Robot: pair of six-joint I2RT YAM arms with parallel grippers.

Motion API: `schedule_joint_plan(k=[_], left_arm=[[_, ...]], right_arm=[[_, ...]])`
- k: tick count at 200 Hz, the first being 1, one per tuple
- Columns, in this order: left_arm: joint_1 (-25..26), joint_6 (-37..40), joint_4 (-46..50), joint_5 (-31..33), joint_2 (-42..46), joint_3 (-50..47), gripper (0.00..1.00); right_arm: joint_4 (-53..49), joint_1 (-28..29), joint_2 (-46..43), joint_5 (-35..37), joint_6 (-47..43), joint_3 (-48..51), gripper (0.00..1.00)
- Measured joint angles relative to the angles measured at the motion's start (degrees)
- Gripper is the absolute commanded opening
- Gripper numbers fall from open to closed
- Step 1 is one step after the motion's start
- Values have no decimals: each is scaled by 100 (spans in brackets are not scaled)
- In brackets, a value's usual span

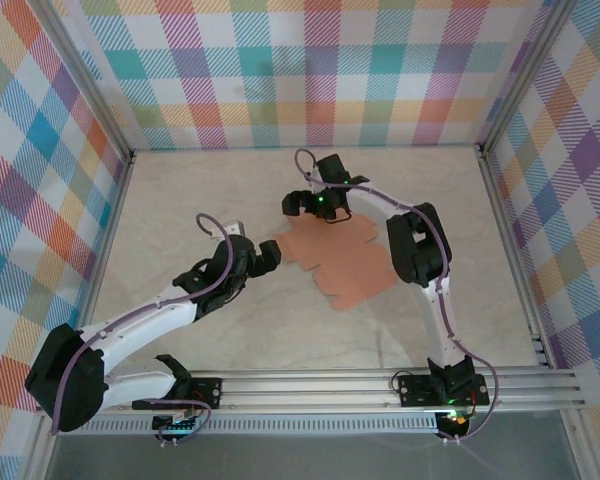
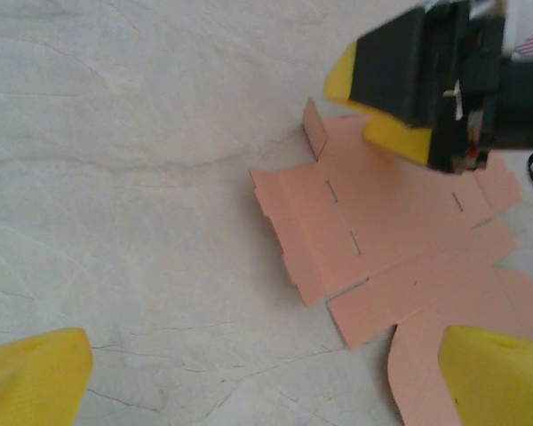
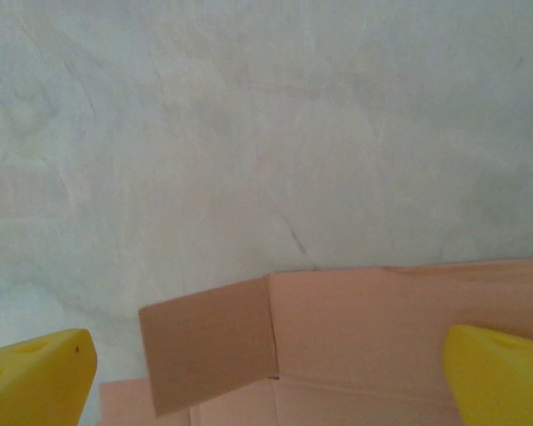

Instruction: Fold the paper box

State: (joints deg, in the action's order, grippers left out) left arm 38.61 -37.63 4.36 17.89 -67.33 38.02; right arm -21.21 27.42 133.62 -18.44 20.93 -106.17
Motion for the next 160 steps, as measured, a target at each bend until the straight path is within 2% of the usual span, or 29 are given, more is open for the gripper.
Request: schedule_joint_plan(k=[45, 98, 124, 160], left_arm=[[94, 144, -116, -310, -704, 267, 100], [304, 291, -221, -999, -1864, 1233, 100], [555, 258, -247, -1510, -2601, 1974, 96], [1360, 334, -96, -2321, -3877, 3508, 80]], right_arm=[[-184, -651, -55, 83, 256, 133, 98], [-118, -1818, -1051, 315, 505, 1615, 96], [-111, -2284, -1434, 380, 566, 2159, 96], [-4, -2603, -1670, 302, 680, 2498, 97]])
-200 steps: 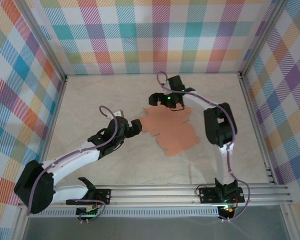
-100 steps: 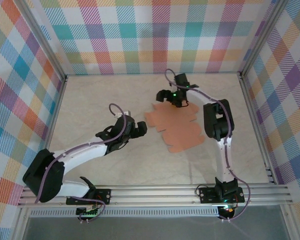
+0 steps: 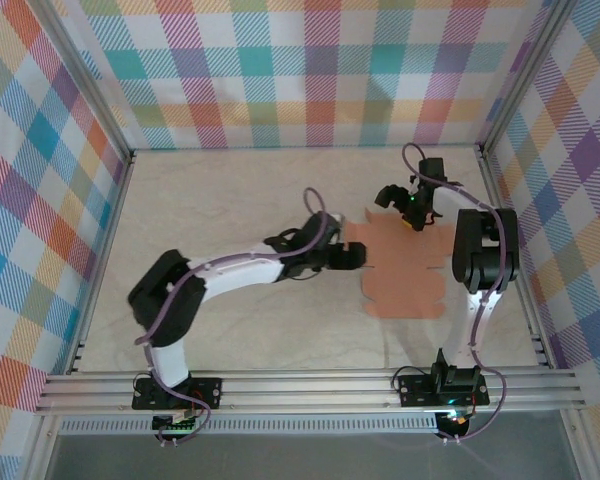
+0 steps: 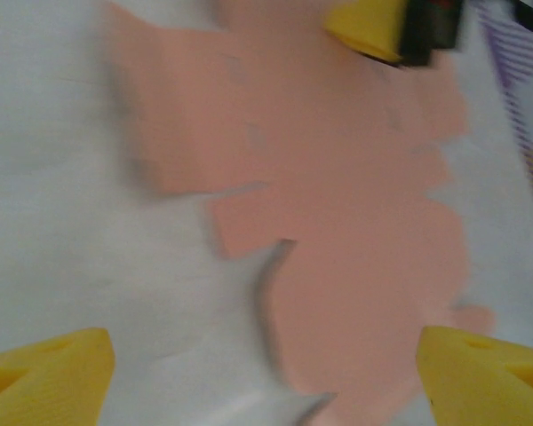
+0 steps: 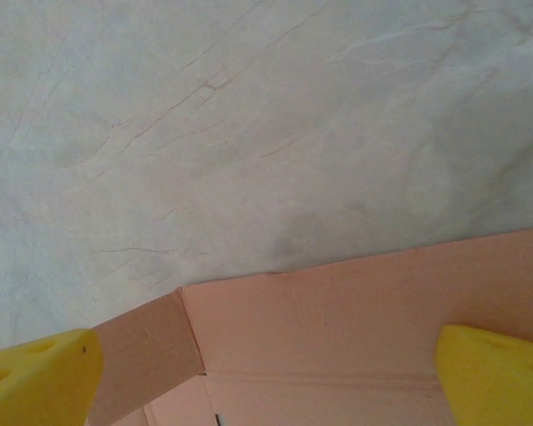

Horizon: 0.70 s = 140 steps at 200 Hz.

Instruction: Fold the paper box

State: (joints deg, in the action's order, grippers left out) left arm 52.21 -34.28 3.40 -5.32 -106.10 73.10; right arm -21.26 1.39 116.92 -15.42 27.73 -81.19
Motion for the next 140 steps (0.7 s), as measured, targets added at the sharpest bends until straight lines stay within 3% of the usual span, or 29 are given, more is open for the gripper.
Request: schedule_joint_plan(k=[26, 61, 87, 119, 140], left_arm=[[514, 153, 479, -437, -780, 922, 76], [811, 376, 1224, -778, -1421, 1539, 65], [804, 446, 1572, -992, -1915, 2002, 68], [800, 487, 1467, -787, -1749, 1663, 72], [765, 450, 1403, -389, -1281, 1189, 68]], right_arm=[[127, -144, -219, -48, 59, 225, 97], [369, -520, -833, -155, 236, 671, 97], [608, -927, -1368, -175, 361, 992, 97], [708, -1071, -1779, -181, 376, 1276, 98], [750, -1054, -1843, -221, 376, 1414, 98]])
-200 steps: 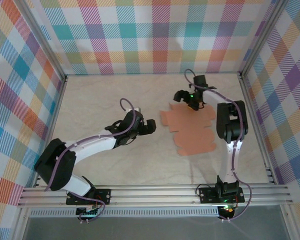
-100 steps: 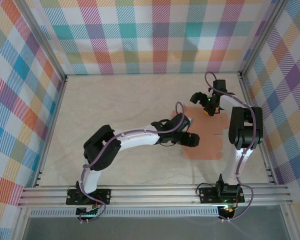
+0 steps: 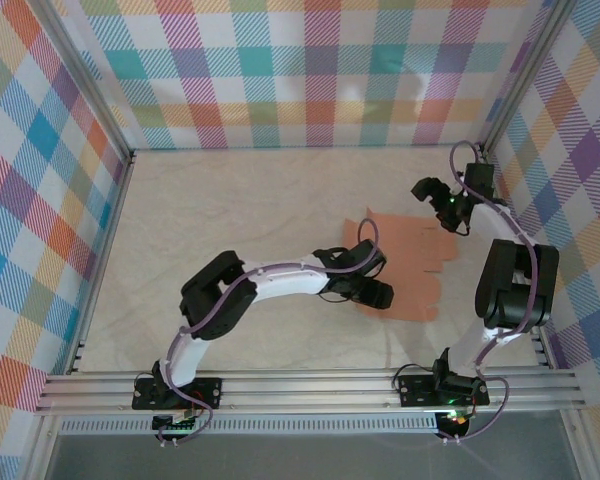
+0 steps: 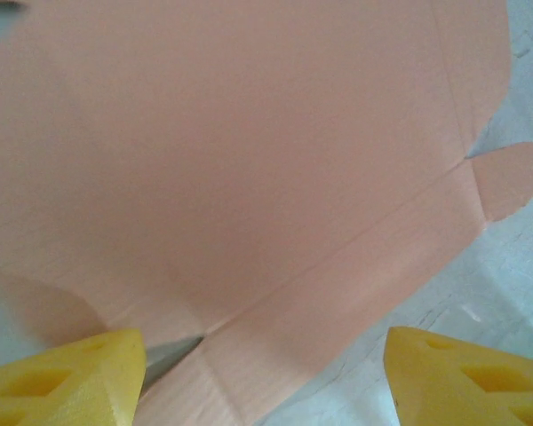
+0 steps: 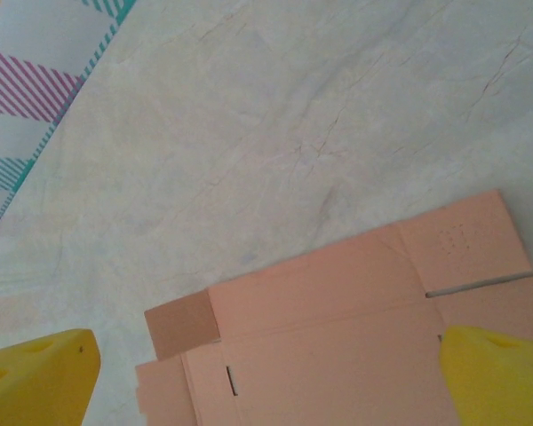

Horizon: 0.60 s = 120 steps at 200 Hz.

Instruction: Fold the paper box

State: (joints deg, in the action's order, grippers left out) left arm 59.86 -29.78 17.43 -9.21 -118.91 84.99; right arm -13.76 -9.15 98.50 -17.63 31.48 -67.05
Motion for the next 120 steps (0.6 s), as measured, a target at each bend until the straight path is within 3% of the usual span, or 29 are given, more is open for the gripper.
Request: schedule_joint_plan(k=[40, 64, 120], left_arm=[[-245, -363, -238, 468, 345, -315, 60], [-308, -566, -155, 636, 208, -173, 46], [-323, -739, 341, 997, -433, 459, 42]], right_arm=[[76, 22, -4, -114, 4, 243, 98], [87, 22, -9, -190, 7, 280, 98], [181, 22, -149, -299, 31, 509, 98]])
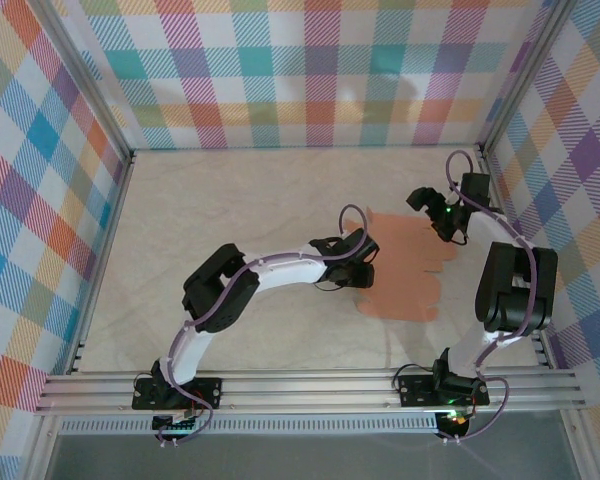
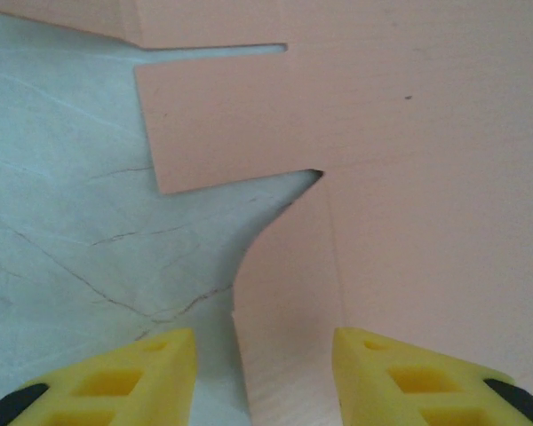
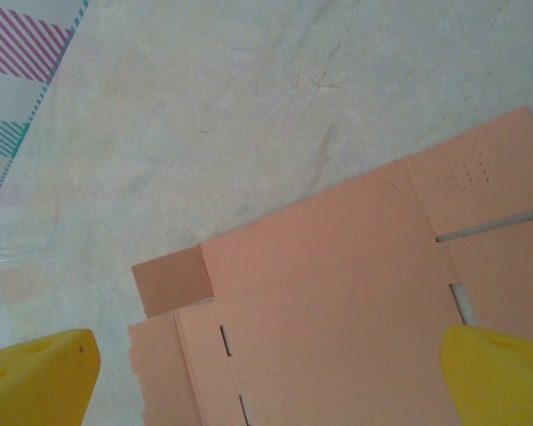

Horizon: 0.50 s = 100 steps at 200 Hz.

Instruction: Fold the paper box

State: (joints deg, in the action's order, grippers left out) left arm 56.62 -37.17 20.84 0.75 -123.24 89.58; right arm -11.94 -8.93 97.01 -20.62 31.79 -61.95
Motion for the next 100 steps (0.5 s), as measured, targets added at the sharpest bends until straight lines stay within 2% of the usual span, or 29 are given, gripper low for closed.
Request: schedule_joint_plan(k=[48, 57, 75, 100], left_arm=[[-31, -140, -2, -170, -155, 114, 30], [-31, -173, 0, -173, -166, 114, 24], [-52, -245, -37, -315, -181, 114, 19], [-59, -310, -155, -442, -186, 116, 6]], right_arm=[[13, 0, -11, -11, 0, 31, 98], [13, 0, -11, -11, 0, 31, 98], [15, 0, -11, -31, 0, 31, 98], [33, 0, -11, -52, 0, 31, 98]])
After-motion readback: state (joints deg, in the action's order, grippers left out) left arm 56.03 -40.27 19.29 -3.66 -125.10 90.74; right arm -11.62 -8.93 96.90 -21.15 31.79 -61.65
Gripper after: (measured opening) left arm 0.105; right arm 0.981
